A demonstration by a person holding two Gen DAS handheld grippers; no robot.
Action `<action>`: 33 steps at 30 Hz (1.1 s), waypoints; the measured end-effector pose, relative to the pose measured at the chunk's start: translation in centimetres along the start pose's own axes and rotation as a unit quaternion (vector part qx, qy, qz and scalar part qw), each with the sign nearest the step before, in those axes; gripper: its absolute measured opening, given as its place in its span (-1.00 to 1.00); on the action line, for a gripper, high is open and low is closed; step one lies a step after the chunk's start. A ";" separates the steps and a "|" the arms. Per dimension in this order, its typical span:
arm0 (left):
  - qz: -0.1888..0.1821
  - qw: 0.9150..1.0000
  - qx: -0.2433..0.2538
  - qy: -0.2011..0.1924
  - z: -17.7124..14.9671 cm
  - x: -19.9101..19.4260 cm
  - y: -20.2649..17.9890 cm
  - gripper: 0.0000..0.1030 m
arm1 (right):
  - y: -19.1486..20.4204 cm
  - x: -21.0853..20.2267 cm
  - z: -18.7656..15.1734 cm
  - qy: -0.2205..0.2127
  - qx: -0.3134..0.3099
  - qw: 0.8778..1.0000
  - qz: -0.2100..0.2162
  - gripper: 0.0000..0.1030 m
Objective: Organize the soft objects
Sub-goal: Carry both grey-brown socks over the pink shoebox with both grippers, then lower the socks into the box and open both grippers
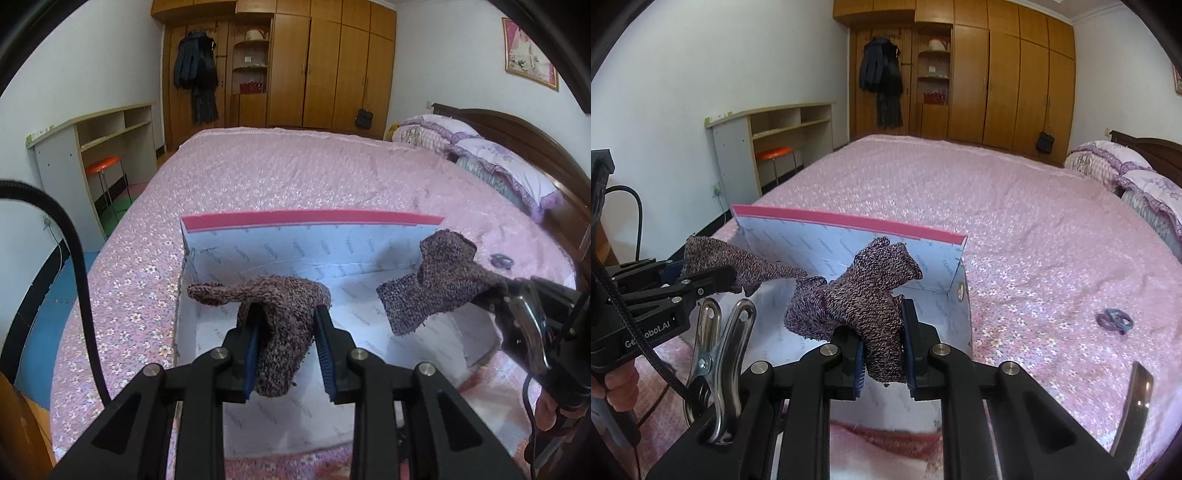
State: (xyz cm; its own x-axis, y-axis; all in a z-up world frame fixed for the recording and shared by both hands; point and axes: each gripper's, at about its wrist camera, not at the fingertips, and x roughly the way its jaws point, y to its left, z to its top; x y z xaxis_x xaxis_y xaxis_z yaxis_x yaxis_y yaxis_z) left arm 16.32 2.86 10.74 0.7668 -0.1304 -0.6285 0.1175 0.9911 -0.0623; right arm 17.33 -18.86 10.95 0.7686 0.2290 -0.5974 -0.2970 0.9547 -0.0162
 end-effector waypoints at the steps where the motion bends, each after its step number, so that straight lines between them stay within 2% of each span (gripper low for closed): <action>1: 0.001 1.000 -0.001 0.002 0.0 0.4 -0.1 -0.45 | -0.1 0.6 0.1 0.003 0.000 1.000 0.001 -0.66; 9: 0.023 0.999 -0.007 0.025 -0.2 4.1 0.3 -0.45 | -0.9 4.2 0.0 0.031 0.011 0.999 0.005 -0.66; 15: 0.028 0.998 -0.011 0.058 -0.4 7.1 0.4 -0.44 | -1.6 6.4 -0.6 0.063 0.021 0.998 0.006 -0.66; 20: 0.039 0.997 0.009 0.058 -0.5 7.9 -0.7 -0.42 | -1.3 7.2 -1.0 0.077 0.007 0.997 -0.008 -0.66; 27: 0.043 0.997 0.009 0.064 -0.6 8.3 -0.8 -0.37 | -0.7 7.4 -1.3 0.076 -0.002 0.997 -0.028 -0.66; 33: 0.041 0.997 0.005 0.068 -0.6 8.3 -0.9 -0.34 | -0.5 7.4 -1.2 0.079 -0.001 0.996 -0.028 -0.62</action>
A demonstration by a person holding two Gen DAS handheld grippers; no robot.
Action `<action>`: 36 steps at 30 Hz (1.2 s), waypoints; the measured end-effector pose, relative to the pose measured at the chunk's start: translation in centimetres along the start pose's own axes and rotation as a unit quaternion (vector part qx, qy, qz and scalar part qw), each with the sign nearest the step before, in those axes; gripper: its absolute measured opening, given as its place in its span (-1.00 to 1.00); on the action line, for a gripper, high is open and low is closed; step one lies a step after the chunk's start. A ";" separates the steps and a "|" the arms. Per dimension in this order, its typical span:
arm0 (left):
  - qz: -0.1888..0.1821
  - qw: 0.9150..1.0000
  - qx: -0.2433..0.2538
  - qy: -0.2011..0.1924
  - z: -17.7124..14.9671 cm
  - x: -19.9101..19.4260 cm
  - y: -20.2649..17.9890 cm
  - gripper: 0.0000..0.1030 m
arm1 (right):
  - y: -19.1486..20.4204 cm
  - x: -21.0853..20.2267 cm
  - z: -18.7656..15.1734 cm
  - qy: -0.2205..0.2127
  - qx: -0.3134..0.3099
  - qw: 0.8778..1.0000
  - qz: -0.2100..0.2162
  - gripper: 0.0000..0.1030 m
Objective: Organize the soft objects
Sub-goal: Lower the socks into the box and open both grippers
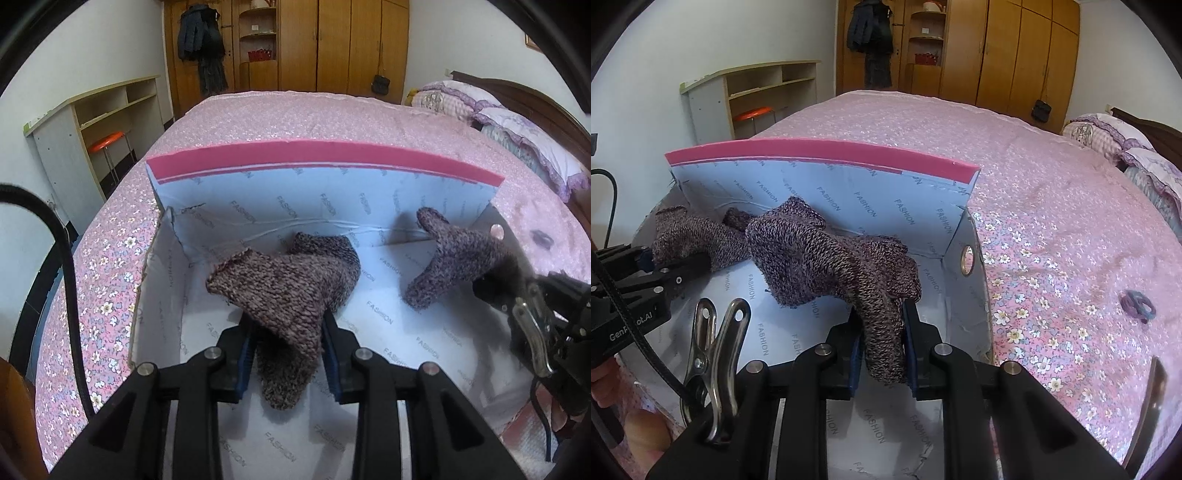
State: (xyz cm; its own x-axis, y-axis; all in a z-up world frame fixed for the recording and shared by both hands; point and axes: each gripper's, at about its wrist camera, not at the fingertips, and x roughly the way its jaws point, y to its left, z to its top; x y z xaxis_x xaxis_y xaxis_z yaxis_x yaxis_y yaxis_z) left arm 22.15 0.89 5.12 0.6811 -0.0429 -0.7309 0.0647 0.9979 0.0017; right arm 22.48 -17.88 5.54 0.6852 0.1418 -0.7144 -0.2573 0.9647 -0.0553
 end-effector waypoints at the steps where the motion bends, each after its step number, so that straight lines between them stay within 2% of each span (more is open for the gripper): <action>1: -0.002 1.000 0.001 0.002 0.0 0.0 0.0 -0.32 | 0.0 0.0 0.0 0.001 0.000 1.000 0.001 -0.62; 4: -0.001 1.000 0.005 0.010 -0.1 -0.1 -0.3 -0.30 | -0.2 -0.1 0.1 0.001 0.003 1.000 0.010 -0.54; 6: -0.001 1.000 0.008 0.012 -0.2 -0.2 -0.5 -0.29 | -0.4 -0.2 0.2 0.004 0.010 1.000 0.011 -0.35; 12: -0.006 1.000 0.009 0.010 -0.4 -1.6 -0.4 -0.28 | -1.2 -0.9 0.2 0.006 0.024 1.000 0.018 -0.35; 16: -0.019 1.000 0.005 0.005 -0.4 -2.9 -0.2 -0.15 | -1.2 -2.2 0.4 -0.006 0.019 1.000 0.020 -0.35; 36: -0.034 0.999 0.024 -0.023 -2.2 -8.9 0.0 -0.13 | -0.1 -8.3 -1.2 -0.048 0.009 0.997 0.053 -0.35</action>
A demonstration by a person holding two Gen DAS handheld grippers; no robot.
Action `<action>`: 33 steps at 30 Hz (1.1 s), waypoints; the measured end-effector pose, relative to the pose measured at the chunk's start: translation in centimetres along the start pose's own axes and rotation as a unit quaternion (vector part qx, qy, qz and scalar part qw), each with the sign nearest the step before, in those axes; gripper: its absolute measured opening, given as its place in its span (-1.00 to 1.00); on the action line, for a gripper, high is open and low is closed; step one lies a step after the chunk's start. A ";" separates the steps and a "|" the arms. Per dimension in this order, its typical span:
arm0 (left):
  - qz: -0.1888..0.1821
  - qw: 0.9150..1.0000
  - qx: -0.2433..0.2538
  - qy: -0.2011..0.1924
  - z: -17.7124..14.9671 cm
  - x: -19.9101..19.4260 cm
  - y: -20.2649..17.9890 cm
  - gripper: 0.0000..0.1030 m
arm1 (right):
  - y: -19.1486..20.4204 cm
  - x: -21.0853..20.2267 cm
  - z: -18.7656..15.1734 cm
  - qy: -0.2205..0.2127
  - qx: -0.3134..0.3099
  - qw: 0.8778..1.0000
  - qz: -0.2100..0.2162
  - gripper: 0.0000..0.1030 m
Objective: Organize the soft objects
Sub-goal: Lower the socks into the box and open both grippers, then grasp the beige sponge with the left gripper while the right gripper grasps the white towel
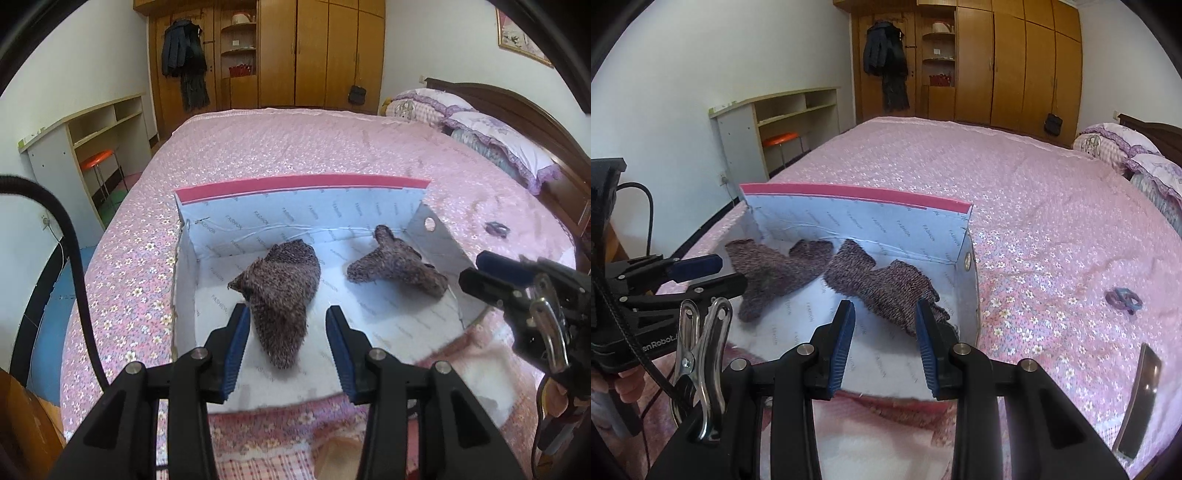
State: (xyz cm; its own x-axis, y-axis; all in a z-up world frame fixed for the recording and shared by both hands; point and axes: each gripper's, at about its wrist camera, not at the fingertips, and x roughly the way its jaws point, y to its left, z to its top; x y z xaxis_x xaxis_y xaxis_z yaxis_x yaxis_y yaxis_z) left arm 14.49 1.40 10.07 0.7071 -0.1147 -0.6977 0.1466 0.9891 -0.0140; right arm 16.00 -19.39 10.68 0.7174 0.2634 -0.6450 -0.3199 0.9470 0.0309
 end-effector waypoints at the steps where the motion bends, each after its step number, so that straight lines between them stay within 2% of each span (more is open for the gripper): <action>1: -0.001 1.000 0.000 -0.001 -0.2 -0.3 0.0 -0.13 | 0.2 -0.5 -0.2 -0.003 0.000 1.000 0.003 -0.35; 18: -0.012 1.000 0.003 -0.013 -2.6 -5.0 -1.1 -0.13 | 1.1 -4.8 -2.8 -0.017 0.020 1.000 0.018 -0.35; 33: -0.030 0.999 0.016 0.009 -6.3 -5.6 -2.4 -0.13 | 1.2 -6.4 -7.5 -0.006 0.044 0.999 0.024 -0.32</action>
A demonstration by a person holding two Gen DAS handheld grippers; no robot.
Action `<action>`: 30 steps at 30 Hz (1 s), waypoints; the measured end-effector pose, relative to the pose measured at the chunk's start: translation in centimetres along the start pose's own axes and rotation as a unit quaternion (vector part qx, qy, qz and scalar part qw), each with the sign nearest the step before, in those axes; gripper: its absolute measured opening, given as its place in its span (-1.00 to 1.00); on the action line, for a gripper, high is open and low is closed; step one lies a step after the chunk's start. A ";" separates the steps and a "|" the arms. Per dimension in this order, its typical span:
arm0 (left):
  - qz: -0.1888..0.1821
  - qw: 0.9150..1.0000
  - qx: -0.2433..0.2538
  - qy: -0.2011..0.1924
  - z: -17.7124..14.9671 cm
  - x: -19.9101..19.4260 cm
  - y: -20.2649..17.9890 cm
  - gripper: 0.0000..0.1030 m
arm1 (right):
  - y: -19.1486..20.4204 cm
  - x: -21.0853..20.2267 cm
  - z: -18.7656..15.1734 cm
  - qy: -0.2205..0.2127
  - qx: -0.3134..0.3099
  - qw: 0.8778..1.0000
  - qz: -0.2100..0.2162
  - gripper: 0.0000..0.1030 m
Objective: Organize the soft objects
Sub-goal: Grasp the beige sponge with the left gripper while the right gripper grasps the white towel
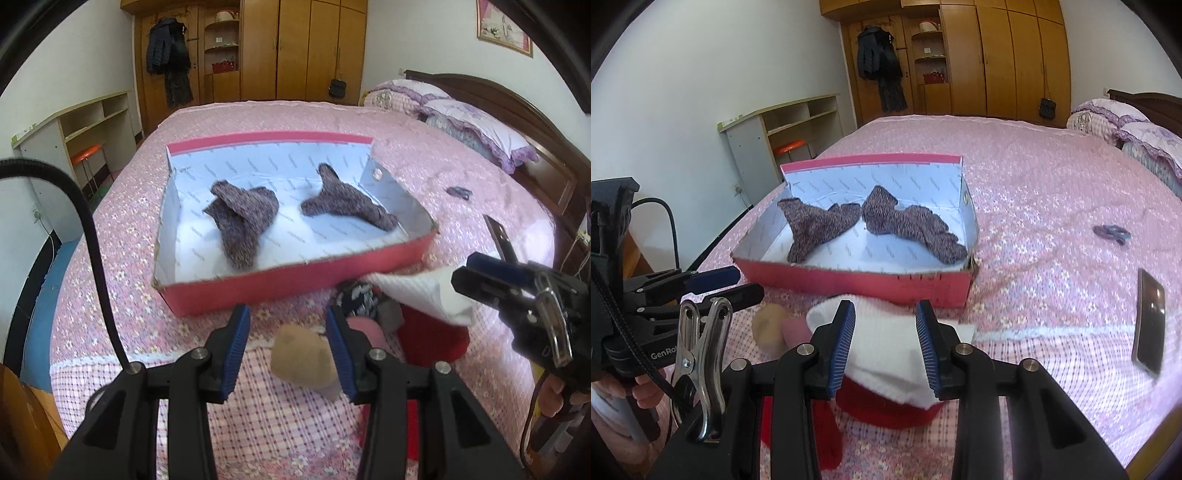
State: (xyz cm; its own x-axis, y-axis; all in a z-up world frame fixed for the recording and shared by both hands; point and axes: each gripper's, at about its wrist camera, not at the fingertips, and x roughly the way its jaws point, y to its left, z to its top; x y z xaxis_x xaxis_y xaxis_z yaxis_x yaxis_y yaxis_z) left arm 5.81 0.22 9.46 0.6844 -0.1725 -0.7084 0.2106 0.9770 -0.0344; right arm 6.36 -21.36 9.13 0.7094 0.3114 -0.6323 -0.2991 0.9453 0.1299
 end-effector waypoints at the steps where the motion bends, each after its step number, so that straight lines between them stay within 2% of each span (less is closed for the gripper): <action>1: -0.001 1.000 0.001 0.002 -0.3 0.1 -0.2 -0.13 | 0.0 0.0 -0.2 0.001 0.001 1.000 0.000 -0.32; 4: -0.007 1.000 0.000 0.010 -1.0 0.3 -0.6 -0.13 | -0.2 0.0 -0.8 0.003 0.006 1.000 0.000 -0.31; 8: -0.015 1.000 -0.003 0.021 -1.9 0.7 -0.9 -0.13 | -0.2 0.3 -1.3 0.010 0.013 1.000 -0.003 -0.17; 12: -0.014 1.000 -0.003 0.026 -2.4 1.2 -0.9 -0.13 | 0.1 0.6 -1.7 0.009 0.013 1.000 0.009 -0.17; 18: -0.015 0.999 -0.009 0.034 -2.9 2.2 -0.9 -0.13 | 1.3 0.5 -2.2 -0.003 -0.021 1.000 0.021 -0.16; 26: -0.002 1.000 0.001 0.014 -3.3 2.6 -1.6 -0.12 | 1.3 2.0 -2.7 0.007 -0.018 1.000 0.024 -0.16; 30: 0.000 1.000 -0.011 0.012 -3.8 2.7 -1.4 -0.09 | 1.1 2.5 -3.2 0.006 -0.014 1.000 0.021 -0.17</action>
State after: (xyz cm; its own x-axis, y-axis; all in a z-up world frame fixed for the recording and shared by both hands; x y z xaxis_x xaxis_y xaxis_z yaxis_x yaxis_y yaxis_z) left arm 4.72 -1.14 4.95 0.6674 -0.1694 -0.7252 0.1954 0.9795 -0.0490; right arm 5.73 -19.88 5.25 0.6872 0.3502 -0.6365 -0.3465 0.9281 0.1364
